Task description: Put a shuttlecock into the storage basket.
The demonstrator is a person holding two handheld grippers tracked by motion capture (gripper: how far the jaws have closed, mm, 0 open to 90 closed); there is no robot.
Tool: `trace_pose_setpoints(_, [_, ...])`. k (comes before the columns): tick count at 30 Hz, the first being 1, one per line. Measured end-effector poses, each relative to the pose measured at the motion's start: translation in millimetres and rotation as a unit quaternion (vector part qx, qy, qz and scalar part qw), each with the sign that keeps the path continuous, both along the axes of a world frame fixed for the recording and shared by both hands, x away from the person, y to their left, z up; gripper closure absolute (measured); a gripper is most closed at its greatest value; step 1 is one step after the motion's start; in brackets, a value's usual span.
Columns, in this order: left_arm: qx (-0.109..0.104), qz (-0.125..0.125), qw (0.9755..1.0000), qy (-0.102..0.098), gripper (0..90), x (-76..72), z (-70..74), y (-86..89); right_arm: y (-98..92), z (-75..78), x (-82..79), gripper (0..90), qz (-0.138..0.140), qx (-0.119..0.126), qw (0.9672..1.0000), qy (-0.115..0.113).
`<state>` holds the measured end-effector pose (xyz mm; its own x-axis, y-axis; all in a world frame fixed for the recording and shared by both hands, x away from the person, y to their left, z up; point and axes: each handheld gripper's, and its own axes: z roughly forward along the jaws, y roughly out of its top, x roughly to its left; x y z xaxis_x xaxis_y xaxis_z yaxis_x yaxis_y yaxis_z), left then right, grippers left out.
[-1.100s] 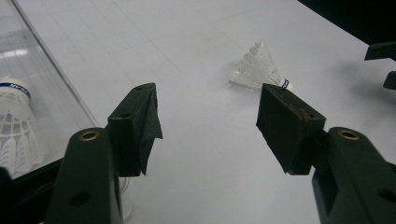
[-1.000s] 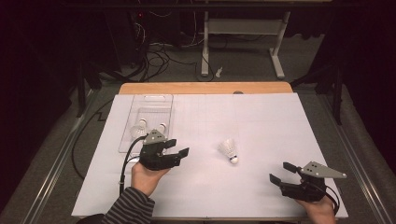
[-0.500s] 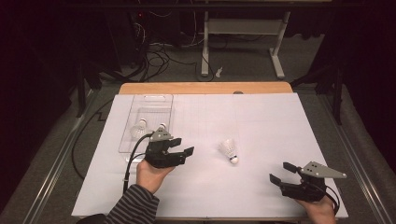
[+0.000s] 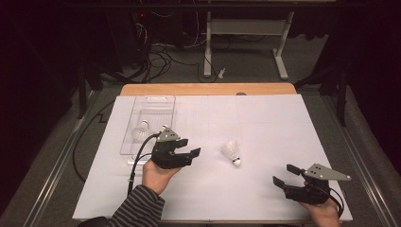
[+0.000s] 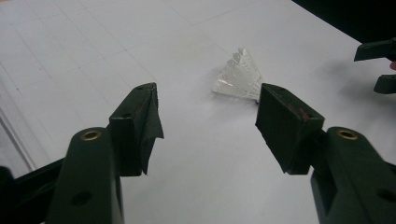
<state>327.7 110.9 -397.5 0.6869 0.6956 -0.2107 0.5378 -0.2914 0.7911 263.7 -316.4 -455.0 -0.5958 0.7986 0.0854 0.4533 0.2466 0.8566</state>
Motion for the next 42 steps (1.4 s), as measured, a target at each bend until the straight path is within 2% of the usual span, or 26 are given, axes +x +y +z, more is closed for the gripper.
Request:
trace_pose_setpoints(16, [-0.002,-0.008,1.0000,0.000,40.6,4.9,-1.0,-11.2,0.1,-0.1,0.1,26.7,0.000,0.000,1.0000,0.000])
trace_pose_setpoints(23, [0.004,-0.013,0.9999,0.004,42.3,8.0,-1.4,-17.2,0.1,-0.1,0.0,26.7,0.000,0.000,1.0000,0.000])
trace_pose_setpoints(42, [0.005,-0.028,0.9995,0.012,42.0,17.6,-3.1,-30.8,0.1,-0.1,0.1,26.7,0.001,-0.001,1.0000,0.000])
